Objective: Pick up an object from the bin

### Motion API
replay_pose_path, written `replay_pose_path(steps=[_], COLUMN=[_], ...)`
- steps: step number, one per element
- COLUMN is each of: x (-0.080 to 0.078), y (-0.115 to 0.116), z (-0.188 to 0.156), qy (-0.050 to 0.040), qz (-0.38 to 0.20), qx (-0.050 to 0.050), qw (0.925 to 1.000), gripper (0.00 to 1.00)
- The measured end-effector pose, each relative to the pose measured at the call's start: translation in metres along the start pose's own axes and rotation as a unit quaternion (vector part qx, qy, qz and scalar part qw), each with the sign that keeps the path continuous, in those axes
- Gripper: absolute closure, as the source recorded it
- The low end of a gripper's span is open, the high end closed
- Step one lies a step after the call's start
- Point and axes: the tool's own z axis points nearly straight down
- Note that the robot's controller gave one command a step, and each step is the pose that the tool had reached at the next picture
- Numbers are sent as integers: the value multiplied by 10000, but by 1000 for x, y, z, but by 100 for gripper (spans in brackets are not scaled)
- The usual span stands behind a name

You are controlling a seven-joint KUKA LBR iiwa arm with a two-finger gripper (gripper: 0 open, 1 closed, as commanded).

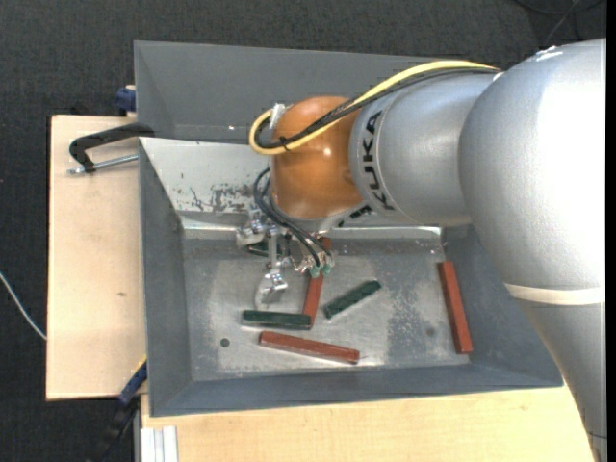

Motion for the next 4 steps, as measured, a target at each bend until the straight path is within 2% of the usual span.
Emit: replay_pose_path(steps=[1,2,3,4], x=[-1,30,29,14], y=[3,-62,-62,-45], z=[-3,-7,-7,-56], qy=[-11,74,62,13], qz=[-26,-1324,-1320,-1647], qx=[-2,5,5,15], qw=[10000,9912,9912,9863], gripper=[0,100,100,0])
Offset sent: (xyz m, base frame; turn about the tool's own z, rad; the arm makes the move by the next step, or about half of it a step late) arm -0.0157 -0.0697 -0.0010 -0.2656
